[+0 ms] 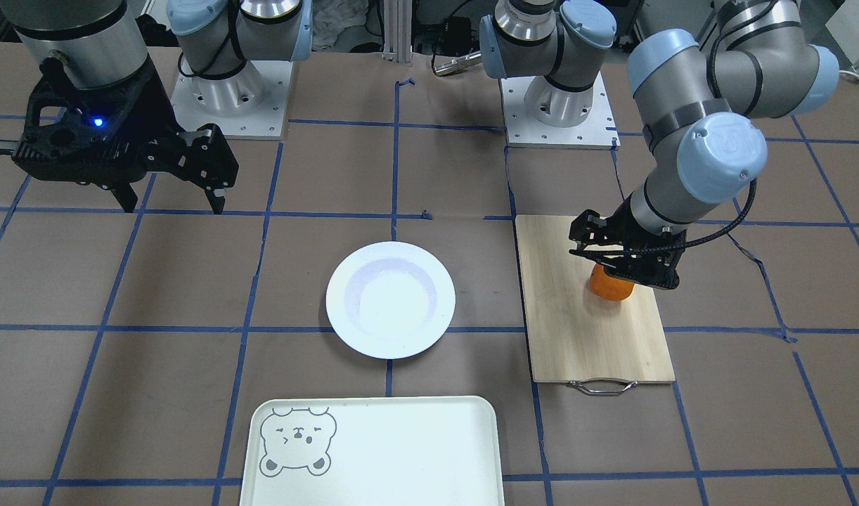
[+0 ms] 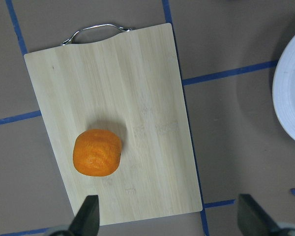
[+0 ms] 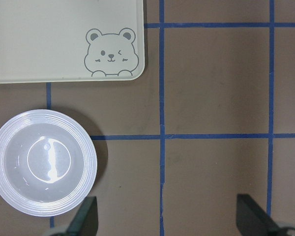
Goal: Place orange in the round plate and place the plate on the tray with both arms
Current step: 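Lower the left gripper onto the orange on the bamboo board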
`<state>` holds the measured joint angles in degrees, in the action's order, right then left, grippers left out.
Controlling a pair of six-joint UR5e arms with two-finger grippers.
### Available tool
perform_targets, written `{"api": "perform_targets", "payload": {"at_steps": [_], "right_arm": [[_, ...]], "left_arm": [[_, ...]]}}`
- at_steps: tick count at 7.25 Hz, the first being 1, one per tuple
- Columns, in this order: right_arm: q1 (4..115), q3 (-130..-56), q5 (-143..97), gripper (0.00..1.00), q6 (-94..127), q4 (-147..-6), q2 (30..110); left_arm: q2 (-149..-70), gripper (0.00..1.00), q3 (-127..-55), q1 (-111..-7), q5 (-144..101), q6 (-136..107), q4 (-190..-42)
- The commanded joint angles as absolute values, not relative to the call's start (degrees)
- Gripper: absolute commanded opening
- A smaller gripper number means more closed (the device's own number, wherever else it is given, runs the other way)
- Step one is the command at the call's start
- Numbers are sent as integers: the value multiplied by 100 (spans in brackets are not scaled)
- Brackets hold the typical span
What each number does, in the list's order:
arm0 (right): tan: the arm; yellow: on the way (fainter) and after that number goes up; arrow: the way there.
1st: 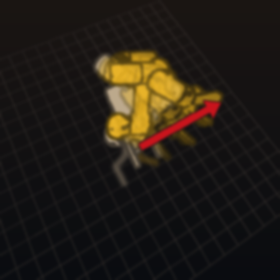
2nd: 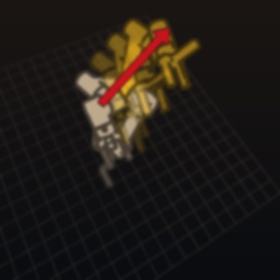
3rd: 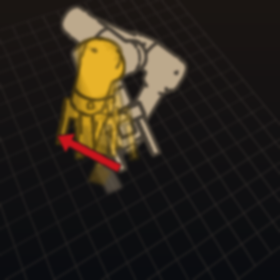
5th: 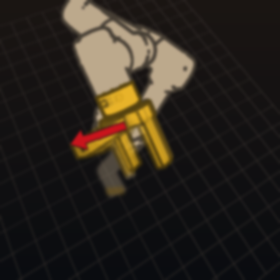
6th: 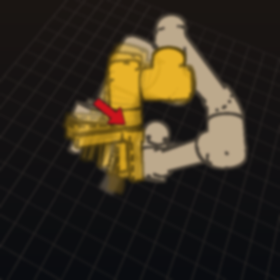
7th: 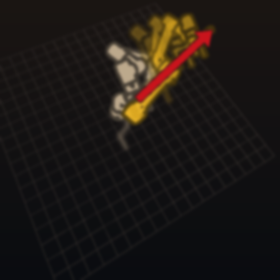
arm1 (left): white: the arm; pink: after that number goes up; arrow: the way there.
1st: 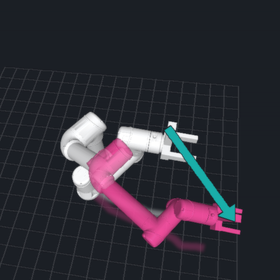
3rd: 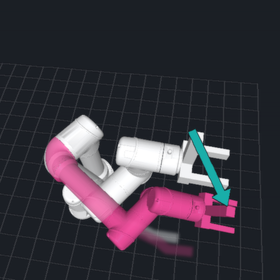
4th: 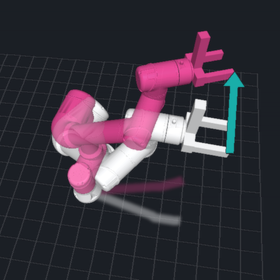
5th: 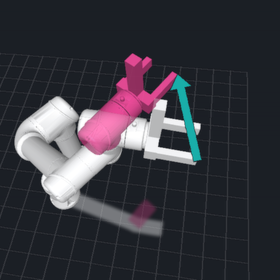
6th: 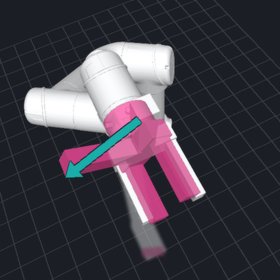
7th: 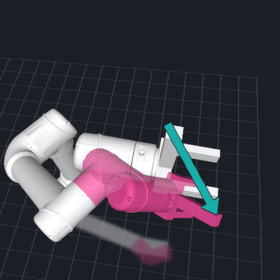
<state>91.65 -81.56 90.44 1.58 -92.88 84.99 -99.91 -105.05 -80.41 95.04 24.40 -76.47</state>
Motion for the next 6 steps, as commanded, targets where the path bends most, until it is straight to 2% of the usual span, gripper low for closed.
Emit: {"api": "perform_targets", "payload": {"at_steps": [1, 5, 6], "right_arm": [[9167, -8156, 9044, 100, 158, -9281, 8499], [9167, -8156, 9044, 100, 158, -9281, 8499], [9167, -8156, 9044, 100, 158, -9281, 8499]], "left_arm": [[-10500, 100, -10784, -7919, 9781, 2531, -6964], [-11047, 99, -10775, -7919, 10203, 2540, -6803], [-11057, 95, -10767, -7919, 10195, 2540, -6794]]}}
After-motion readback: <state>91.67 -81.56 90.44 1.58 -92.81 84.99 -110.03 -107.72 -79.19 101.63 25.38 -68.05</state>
